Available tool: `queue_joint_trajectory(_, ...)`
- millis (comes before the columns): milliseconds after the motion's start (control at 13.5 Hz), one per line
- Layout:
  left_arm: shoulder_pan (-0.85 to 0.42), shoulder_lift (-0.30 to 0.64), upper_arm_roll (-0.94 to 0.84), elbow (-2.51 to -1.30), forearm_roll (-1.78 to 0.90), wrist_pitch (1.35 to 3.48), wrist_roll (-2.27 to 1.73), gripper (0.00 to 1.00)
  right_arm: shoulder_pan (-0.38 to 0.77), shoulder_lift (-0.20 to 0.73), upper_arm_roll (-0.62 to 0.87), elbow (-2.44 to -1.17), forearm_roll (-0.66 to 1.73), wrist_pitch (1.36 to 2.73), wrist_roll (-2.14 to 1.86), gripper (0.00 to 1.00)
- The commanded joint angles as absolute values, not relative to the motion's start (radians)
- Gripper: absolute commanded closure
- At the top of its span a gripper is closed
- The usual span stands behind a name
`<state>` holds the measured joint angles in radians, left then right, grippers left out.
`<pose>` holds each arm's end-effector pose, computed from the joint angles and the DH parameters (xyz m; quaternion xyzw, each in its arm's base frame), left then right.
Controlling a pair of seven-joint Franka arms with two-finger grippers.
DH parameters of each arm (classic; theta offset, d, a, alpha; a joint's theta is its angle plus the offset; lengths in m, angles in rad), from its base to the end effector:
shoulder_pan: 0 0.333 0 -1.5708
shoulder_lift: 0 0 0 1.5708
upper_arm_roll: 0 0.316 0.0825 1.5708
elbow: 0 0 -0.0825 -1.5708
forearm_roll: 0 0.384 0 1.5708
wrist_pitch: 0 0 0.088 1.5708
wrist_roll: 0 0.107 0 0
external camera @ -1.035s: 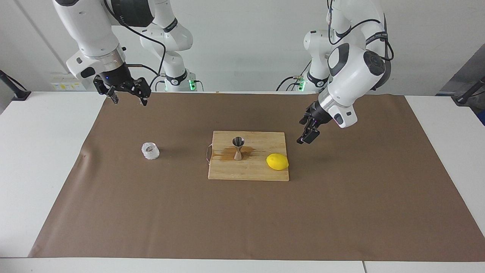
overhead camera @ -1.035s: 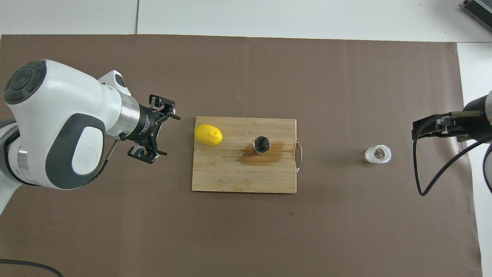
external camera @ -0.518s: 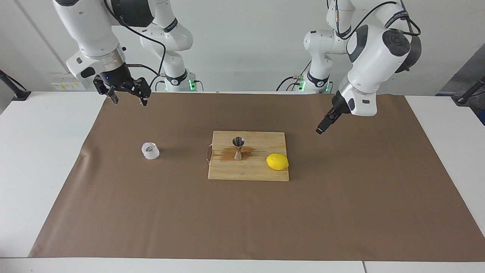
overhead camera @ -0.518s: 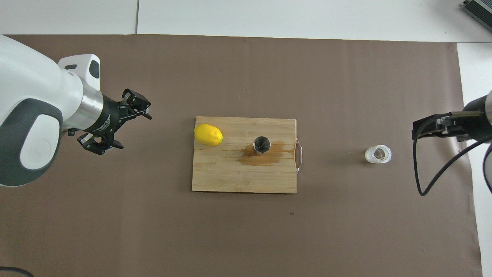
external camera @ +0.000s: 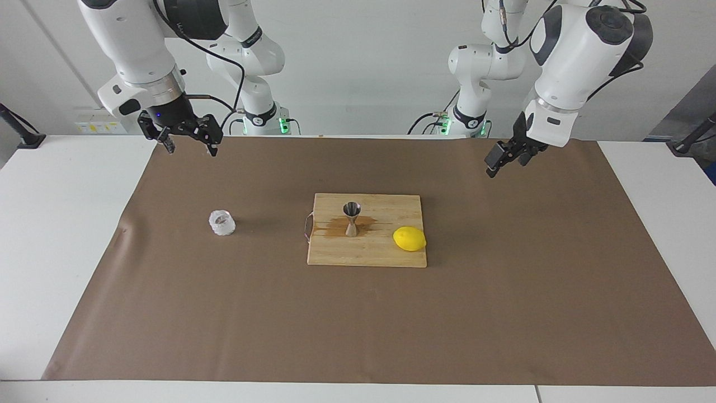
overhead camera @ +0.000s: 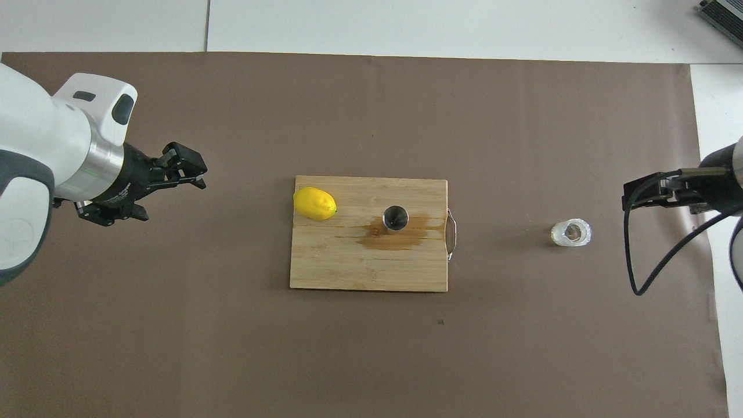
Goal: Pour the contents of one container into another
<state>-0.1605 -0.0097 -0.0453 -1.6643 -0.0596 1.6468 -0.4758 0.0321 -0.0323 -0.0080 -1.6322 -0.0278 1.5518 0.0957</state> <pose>0.5432 -0.1196 0.5923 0.9901 0.1369 -0.0135 0.0265 0.5412 0.0100 0.6117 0.9990 -0.0357 -0.0232 0.0152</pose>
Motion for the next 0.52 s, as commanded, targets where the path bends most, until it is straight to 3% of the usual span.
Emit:
queue_joint_trajectory(0, -0.155, -0.025, -0.020, -1.658, -0.006, 1.623, -0.298, 0.00, 0.021, -0.057, -0.003, -1.657, -0.020, 1.546, 0.077, 0.00)
queue_joint_trajectory(444, -0.155, -0.012, 0.070, -1.582, 0.037, 1.615, 0.014, 0.00, 0.021, -0.057, -0.003, -1.655, -0.020, 1.546, 0.077, 0.00)
